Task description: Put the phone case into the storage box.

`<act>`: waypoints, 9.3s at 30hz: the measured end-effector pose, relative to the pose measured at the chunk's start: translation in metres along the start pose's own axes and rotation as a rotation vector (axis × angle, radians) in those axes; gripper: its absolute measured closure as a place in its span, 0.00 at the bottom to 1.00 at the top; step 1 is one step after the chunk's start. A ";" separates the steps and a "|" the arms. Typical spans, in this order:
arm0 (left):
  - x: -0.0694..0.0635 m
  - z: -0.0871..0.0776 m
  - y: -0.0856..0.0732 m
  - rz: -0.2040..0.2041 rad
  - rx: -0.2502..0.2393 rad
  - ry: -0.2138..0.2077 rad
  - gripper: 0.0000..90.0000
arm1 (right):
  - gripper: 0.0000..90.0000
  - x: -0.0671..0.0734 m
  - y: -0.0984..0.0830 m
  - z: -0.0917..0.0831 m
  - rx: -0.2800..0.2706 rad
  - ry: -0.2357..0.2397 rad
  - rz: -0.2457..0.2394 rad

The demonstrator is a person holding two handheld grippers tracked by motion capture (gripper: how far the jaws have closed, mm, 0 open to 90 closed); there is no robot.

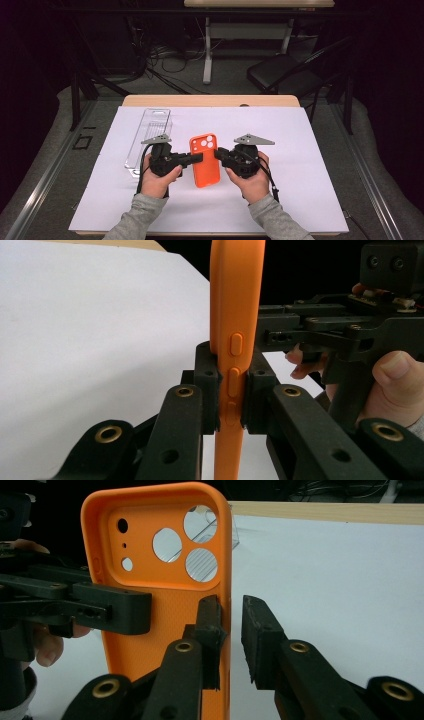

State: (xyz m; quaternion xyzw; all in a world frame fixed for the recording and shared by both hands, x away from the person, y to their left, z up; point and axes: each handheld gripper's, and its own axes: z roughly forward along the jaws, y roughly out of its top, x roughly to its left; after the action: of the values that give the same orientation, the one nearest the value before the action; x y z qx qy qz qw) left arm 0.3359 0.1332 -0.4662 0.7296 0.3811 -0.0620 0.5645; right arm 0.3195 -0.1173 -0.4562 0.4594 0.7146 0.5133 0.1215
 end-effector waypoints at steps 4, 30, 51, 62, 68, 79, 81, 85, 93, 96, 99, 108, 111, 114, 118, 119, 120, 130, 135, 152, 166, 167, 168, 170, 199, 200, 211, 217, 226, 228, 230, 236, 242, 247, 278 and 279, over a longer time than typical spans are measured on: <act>-0.001 0.000 0.000 -0.001 -0.004 -0.001 0.90 | 0.85 0.002 -0.001 0.000 0.006 0.012 -0.003; -0.012 0.012 -0.005 0.081 0.059 0.025 0.90 | 0.83 -0.001 0.010 -0.017 -0.074 0.005 -0.008; -0.015 0.017 -0.008 0.084 0.088 0.001 0.90 | 0.86 -0.004 0.009 -0.016 -0.078 -0.018 -0.011; -0.013 0.016 -0.007 0.067 0.081 -0.018 0.90 | 0.90 -0.004 0.008 -0.017 -0.087 -0.025 -0.018; -0.013 0.015 -0.007 0.068 0.082 -0.015 0.90 | 0.91 -0.004 0.008 -0.017 -0.089 -0.032 -0.026; -0.013 0.015 -0.007 0.070 0.079 -0.014 0.90 | 0.93 -0.004 0.008 -0.016 -0.084 -0.040 -0.037; -0.013 0.015 -0.007 0.074 0.079 -0.011 0.90 | 0.93 -0.005 0.008 -0.016 -0.085 -0.037 -0.035; -0.013 0.014 -0.007 0.081 0.067 0.015 0.91 | 0.94 -0.004 0.007 -0.016 -0.082 -0.043 -0.044; -0.013 0.012 -0.007 0.086 0.061 0.019 0.91 | 0.93 -0.004 0.007 -0.016 -0.084 -0.036 -0.040; -0.013 0.013 -0.007 0.086 0.063 0.024 0.91 | 0.93 -0.005 0.008 -0.016 -0.084 -0.032 -0.036; -0.012 0.013 -0.007 0.086 0.069 0.032 0.92 | 0.93 -0.005 0.008 -0.016 -0.079 -0.031 -0.037; -0.011 0.012 -0.007 0.077 0.065 0.031 0.92 | 0.94 -0.003 0.007 -0.016 -0.077 -0.031 -0.044; -0.011 0.011 -0.007 0.072 0.057 0.025 0.92 | 0.90 -0.003 0.007 -0.016 -0.083 -0.023 -0.044; -0.010 0.010 -0.006 0.068 0.056 0.018 0.92 | 0.85 -0.002 0.007 -0.016 -0.078 0.009 -0.035; -0.011 0.010 -0.006 0.067 0.055 0.015 0.91 | 0.82 -0.001 0.006 -0.015 -0.081 0.012 -0.033; -0.011 0.010 -0.006 0.069 0.056 0.014 0.91 | 0.81 -0.001 0.006 -0.015 -0.080 0.017 -0.031; -0.011 0.010 -0.006 0.068 0.057 0.012 0.92 | 0.81 -0.001 0.006 -0.015 -0.080 0.018 -0.030; -0.012 0.009 -0.006 0.070 0.052 0.007 0.92 | 0.79 0.000 0.004 -0.013 -0.065 0.022 -0.033; -0.012 0.009 -0.006 0.070 0.047 0.005 0.92 | 0.83 0.000 0.003 -0.012 -0.065 0.015 -0.037; -0.011 0.008 -0.006 0.073 0.046 0.006 0.92 | 0.93 -0.001 0.004 -0.013 -0.067 0.003 -0.030; -0.014 0.007 -0.005 0.079 0.039 0.010 0.92 | 0.93 -0.003 0.005 -0.014 -0.068 0.020 -0.031; -0.014 0.007 -0.005 0.079 0.039 0.008 0.92 | 0.93 -0.003 0.005 -0.014 -0.065 0.022 -0.031; -0.014 0.007 -0.005 0.078 0.039 0.009 0.92 | 0.93 -0.004 0.006 -0.014 -0.067 0.028 -0.025; -0.013 0.007 -0.005 0.078 0.038 0.009 0.92 | 0.94 -0.005 0.006 -0.015 -0.058 0.037 -0.011; -0.012 0.007 -0.003 0.102 0.007 0.052 0.70 | 0.95 -0.007 0.006 -0.015 -0.058 0.016 0.001; -0.012 0.007 -0.003 0.102 0.004 0.056 0.69 | 0.95 -0.007 0.006 -0.015 -0.058 0.009 -0.002; -0.015 0.005 0.000 0.156 0.007 0.111 0.59 | 0.95 -0.006 0.006 -0.016 -0.054 -0.056 -0.055; -0.017 0.001 0.004 0.188 0.028 0.146 0.56 | 0.95 -0.007 0.007 -0.017 -0.060 -0.078 -0.071; -0.018 -0.004 0.007 0.223 0.025 0.185 0.50 | 0.95 -0.006 0.007 -0.018 -0.050 -0.110 -0.095; -0.019 -0.005 0.008 0.240 0.022 0.198 0.50 | 0.95 -0.006 0.007 -0.017 -0.051 -0.113 -0.096; -0.019 -0.005 0.008 0.255 0.029 0.207 0.50 | 0.95 -0.006 0.007 -0.017 -0.048 -0.119 -0.101; -0.021 -0.006 0.010 0.275 0.045 0.241 0.49 | 0.95 -0.005 0.007 -0.016 -0.043 -0.127 -0.113; -0.023 -0.006 0.010 0.308 0.068 0.267 0.48 | 0.95 -0.003 0.006 -0.016 -0.035 -0.134 -0.126; -0.026 -0.006 0.010 0.352 0.071 0.311 0.45 | 0.95 -0.001 0.006 -0.015 -0.024 -0.140 -0.134; -0.050 0.006 0.003 0.509 0.097 0.400 0.47 | 0.95 0.017 -0.005 -0.006 -0.010 -0.145 -0.200; -0.051 0.006 0.003 0.509 0.096 0.402 0.47 | 0.95 0.017 -0.005 -0.006 -0.010 -0.146 -0.199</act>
State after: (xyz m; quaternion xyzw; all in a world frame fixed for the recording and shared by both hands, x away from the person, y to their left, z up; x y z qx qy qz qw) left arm 0.3042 0.1030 -0.4401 0.8250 0.2867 0.2084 0.4402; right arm 0.3038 -0.1077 -0.4532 0.4217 0.7433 0.4676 0.2259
